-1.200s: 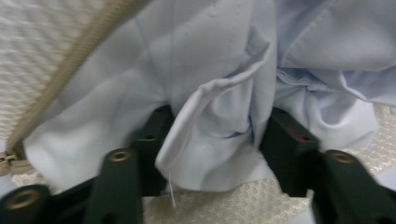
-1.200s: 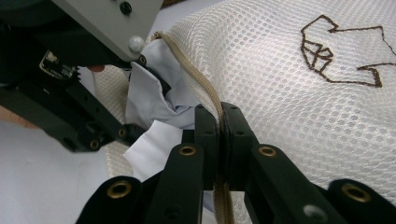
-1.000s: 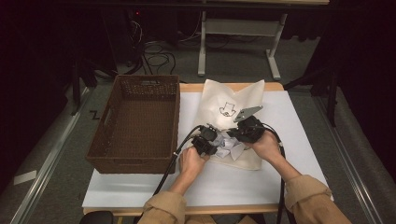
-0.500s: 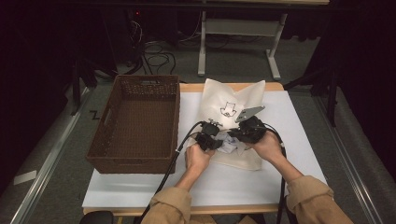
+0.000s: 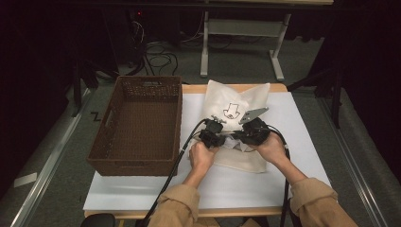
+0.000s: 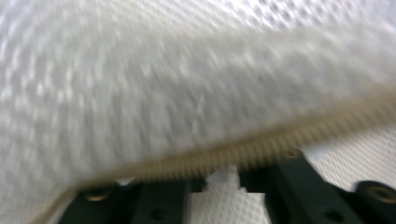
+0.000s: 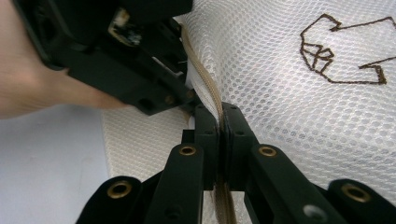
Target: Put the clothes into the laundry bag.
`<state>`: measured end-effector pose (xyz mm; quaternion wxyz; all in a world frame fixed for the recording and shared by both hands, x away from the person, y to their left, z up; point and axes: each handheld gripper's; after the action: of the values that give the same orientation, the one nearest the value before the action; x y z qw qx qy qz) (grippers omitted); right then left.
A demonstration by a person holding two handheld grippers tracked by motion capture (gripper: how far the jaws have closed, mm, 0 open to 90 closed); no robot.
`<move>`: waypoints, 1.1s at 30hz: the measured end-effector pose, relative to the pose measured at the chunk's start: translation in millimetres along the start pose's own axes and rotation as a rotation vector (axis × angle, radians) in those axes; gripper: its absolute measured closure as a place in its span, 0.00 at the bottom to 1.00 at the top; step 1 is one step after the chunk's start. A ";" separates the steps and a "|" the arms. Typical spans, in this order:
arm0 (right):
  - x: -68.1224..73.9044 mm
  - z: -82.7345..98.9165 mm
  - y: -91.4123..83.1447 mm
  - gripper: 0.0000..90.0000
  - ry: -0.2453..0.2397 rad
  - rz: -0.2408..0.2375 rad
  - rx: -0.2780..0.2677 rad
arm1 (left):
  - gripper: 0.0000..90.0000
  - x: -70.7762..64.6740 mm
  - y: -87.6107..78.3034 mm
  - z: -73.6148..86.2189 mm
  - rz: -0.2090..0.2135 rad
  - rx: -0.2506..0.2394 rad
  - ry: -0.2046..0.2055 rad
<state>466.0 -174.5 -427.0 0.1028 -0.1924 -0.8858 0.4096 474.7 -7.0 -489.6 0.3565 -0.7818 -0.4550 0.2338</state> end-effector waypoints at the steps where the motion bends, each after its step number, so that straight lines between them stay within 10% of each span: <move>1: -0.7 -0.1 -0.8 0.97 -0.006 -0.001 0.003 | 0.75 -0.9 -2.3 1.8 0.001 0.006 0.000; 13: -3.1 0.9 -0.8 0.97 0.004 0.003 -0.004 | 0.62 -0.3 -8.6 15.7 -0.010 0.017 0.039; 27: 0.3 0.2 -2.3 0.97 -0.005 -0.006 -0.008 | 0.98 -2.6 8.8 2.2 0.038 0.050 0.010; 33: 2.3 0.1 -2.8 0.97 -0.006 -0.028 -0.004 | 0.98 9.0 11.5 -9.9 0.031 -0.073 -0.126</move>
<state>463.2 -175.3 -424.8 0.1054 -0.1791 -0.8896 0.4068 492.0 -6.3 -492.6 0.2948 -0.7851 -0.4724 0.2713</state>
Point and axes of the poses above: each handheld gripper's, and its own axes: y roughly forward along the jaws, z roughly out of its underside, x roughly to its left, and after that the axes turned 8 degrees about -z, right-handed
